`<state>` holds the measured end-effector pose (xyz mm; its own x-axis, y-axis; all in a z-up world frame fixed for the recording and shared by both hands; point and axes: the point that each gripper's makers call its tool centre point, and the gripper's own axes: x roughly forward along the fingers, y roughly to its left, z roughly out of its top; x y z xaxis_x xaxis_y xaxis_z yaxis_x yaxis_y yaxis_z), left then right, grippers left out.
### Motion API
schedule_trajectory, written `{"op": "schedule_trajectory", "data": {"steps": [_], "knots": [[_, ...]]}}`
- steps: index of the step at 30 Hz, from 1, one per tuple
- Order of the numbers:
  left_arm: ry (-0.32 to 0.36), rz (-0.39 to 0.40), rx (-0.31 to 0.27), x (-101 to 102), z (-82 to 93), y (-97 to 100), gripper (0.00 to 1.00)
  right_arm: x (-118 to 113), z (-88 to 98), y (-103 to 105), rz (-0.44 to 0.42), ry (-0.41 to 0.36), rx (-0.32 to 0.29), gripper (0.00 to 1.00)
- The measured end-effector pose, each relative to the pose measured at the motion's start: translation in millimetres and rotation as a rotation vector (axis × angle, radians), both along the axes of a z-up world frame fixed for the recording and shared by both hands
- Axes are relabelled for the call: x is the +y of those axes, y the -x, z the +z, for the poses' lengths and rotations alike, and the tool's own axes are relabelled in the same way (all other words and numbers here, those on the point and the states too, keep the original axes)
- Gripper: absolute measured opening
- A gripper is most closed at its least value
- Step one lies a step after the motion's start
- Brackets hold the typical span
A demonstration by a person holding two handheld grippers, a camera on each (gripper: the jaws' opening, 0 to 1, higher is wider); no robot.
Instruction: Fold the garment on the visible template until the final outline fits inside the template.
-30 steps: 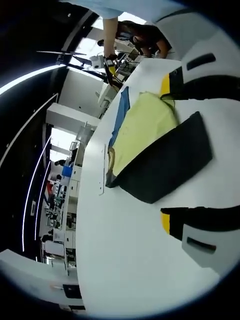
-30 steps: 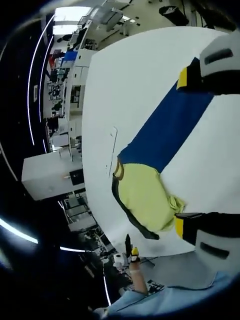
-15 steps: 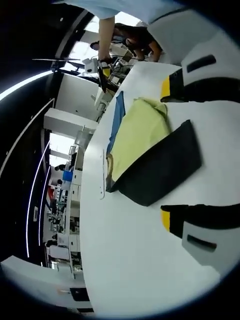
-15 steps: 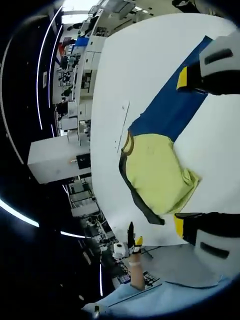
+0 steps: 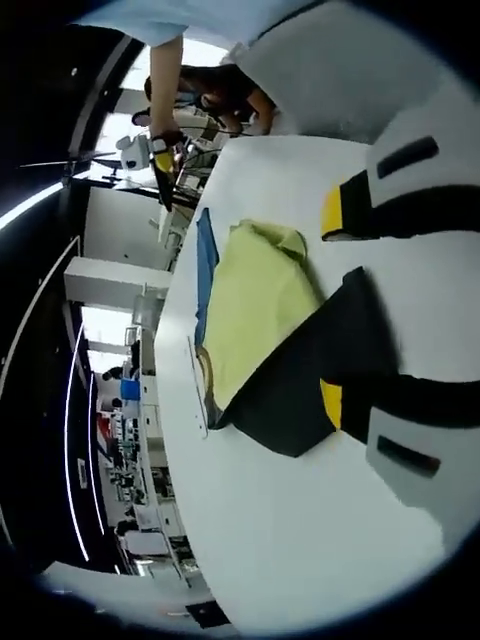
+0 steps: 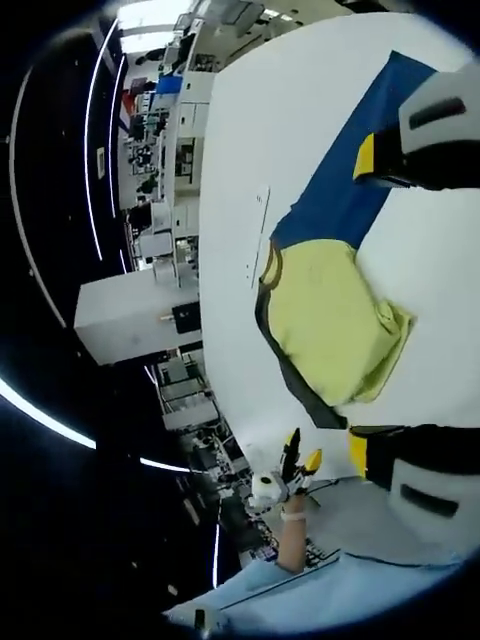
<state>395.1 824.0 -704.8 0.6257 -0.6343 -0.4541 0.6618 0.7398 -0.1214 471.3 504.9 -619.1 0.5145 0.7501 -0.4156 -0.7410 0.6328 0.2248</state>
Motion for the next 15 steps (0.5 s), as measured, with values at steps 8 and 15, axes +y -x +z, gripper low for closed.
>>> {"op": "schedule_trajectory", "data": {"steps": [8, 15], "knots": [[-0.169, -0.087, -0.033, -11, -21.0, 0.2, 0.38, -5, -1.0, 16, -0.049, -0.054, 0.013, 1.00], [-0.263, -0.161, -0.071, -21, -36.6, 4.8, 0.27, -7, -3.7, 19, -0.067, -0.070, 0.022, 1.00]]}}
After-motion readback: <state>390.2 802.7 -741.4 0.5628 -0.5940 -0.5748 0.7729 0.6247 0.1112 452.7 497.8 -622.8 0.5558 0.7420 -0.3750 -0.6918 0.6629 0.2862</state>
